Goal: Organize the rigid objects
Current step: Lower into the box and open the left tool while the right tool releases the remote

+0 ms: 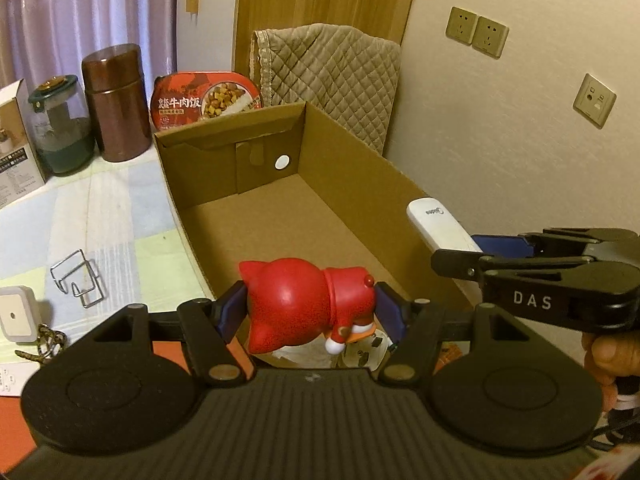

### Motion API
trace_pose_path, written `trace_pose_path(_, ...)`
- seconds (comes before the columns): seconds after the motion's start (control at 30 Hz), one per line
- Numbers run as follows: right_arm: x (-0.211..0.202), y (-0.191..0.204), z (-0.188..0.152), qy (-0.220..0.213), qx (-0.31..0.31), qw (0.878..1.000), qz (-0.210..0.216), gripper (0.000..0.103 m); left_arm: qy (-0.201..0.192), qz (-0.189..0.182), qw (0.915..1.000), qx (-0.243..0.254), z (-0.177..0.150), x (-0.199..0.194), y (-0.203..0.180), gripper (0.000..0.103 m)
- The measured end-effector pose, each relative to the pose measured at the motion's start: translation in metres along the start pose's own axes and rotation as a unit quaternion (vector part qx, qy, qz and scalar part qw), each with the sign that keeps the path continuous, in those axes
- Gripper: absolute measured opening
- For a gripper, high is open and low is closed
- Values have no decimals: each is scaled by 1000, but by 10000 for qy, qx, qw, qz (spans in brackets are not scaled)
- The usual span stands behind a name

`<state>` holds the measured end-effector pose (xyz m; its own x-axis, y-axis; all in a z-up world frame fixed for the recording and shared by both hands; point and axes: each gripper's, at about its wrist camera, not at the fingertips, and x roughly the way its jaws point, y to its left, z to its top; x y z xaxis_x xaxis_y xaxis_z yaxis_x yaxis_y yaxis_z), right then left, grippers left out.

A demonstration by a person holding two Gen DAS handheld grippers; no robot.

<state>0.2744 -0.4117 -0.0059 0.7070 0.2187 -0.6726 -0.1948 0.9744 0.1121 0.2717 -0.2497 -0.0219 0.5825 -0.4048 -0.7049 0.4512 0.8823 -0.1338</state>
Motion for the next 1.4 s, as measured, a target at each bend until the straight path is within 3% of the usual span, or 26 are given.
trace_pose_path(0.37,4,-5,1,33,53,10000,-26,38,97,-33,9999,-56,3,14,1,64)
trace_pose_path(0.73,5,-2,0,49,67,10000,27,38,-101,146,9998,-16,6,-3,6,67)
trace_pose_path(1.4,9,7,2,65,59,9999,60,38,-92,153,9998,-28,-1,-7,5,67)
